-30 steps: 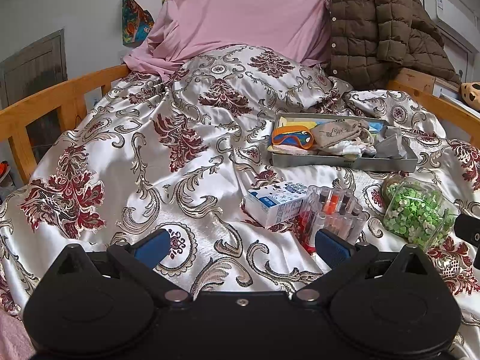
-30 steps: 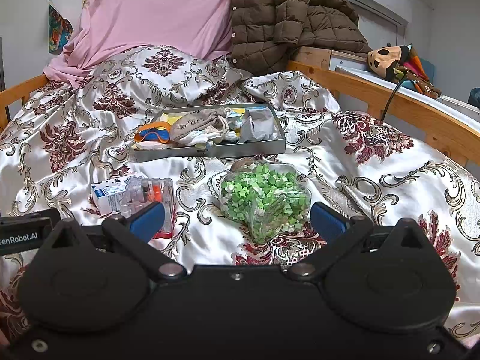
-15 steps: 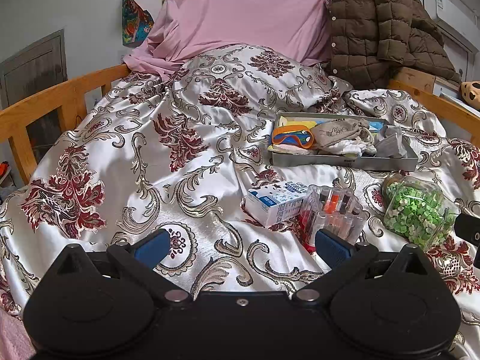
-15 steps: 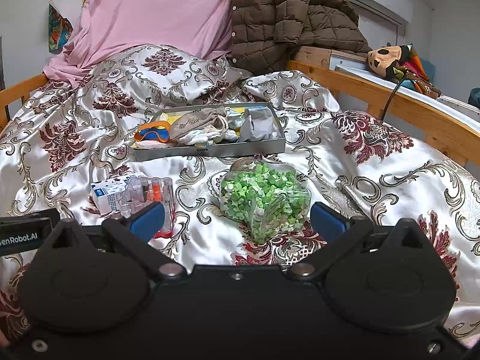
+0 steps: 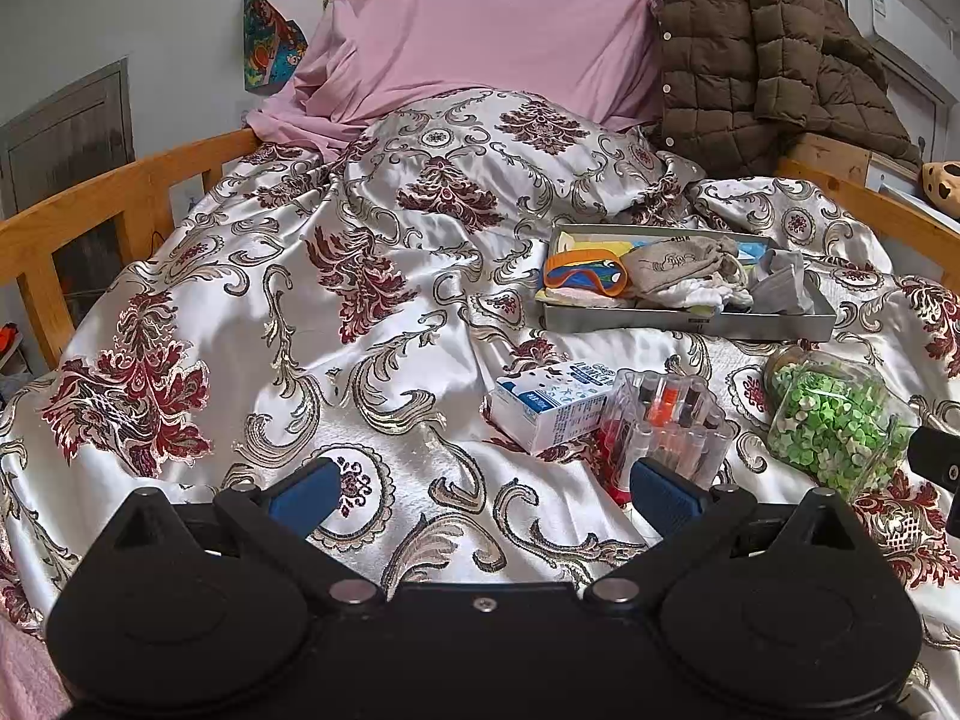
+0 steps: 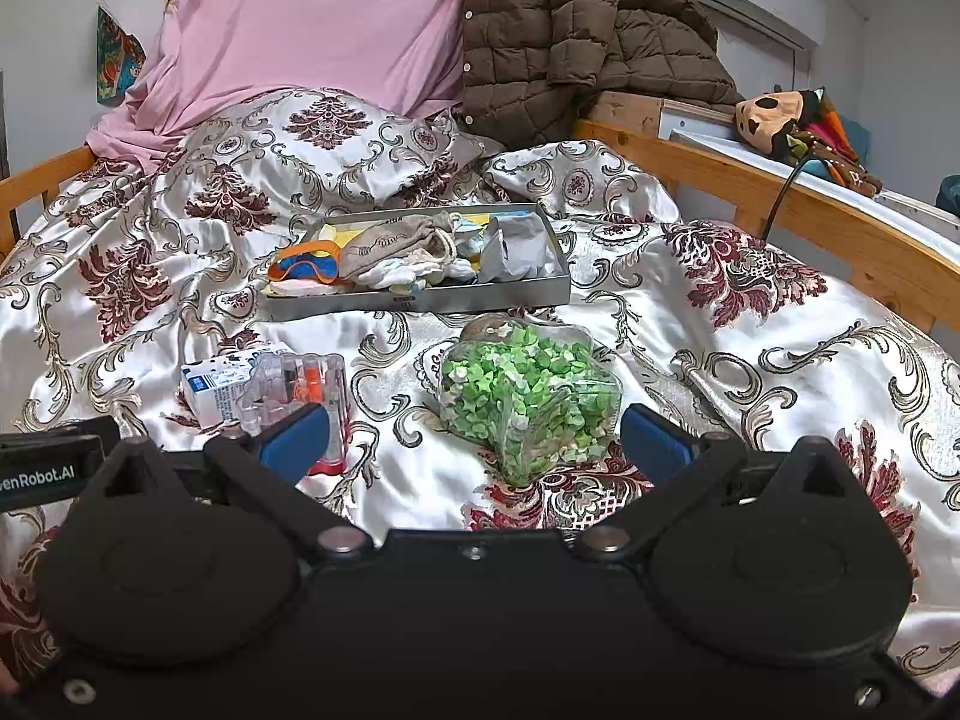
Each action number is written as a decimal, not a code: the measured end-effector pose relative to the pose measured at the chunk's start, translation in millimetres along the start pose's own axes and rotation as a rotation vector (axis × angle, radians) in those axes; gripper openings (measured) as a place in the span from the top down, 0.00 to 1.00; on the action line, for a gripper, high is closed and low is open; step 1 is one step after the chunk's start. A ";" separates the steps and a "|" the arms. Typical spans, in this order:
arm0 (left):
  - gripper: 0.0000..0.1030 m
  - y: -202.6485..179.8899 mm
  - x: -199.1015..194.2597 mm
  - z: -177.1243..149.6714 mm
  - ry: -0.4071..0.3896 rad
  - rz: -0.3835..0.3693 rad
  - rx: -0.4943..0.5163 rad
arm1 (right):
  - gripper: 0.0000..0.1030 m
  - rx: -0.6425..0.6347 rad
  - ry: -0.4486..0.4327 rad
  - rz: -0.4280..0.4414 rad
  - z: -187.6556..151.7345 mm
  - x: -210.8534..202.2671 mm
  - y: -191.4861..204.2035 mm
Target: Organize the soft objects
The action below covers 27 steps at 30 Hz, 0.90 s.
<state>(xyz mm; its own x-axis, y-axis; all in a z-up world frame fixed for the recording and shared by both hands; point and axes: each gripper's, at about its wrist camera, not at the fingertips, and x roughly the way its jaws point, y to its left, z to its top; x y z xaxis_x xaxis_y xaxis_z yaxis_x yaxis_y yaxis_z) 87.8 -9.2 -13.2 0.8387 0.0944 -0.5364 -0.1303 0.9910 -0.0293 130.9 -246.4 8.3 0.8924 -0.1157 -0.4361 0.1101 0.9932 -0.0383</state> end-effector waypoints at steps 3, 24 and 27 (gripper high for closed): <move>0.01 -0.7 0.2 0.3 0.002 0.000 0.001 | 0.01 0.000 0.000 0.000 0.4 0.0 0.5; 0.01 1.7 -8.7 0.3 0.023 -0.030 0.002 | 0.01 0.000 0.001 0.000 -0.1 -0.1 0.2; 0.01 -1.1 -9.5 1.7 0.008 -0.041 -0.001 | 0.01 0.000 0.001 0.000 0.0 -0.1 0.4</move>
<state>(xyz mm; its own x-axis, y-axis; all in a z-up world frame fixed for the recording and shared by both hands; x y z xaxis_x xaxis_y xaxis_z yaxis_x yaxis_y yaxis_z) 80.9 -11.1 -6.6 0.8392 0.0527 -0.5413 -0.0960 0.9940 -0.0521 130.8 -245.9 8.3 0.8920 -0.1158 -0.4370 0.1101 0.9932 -0.0386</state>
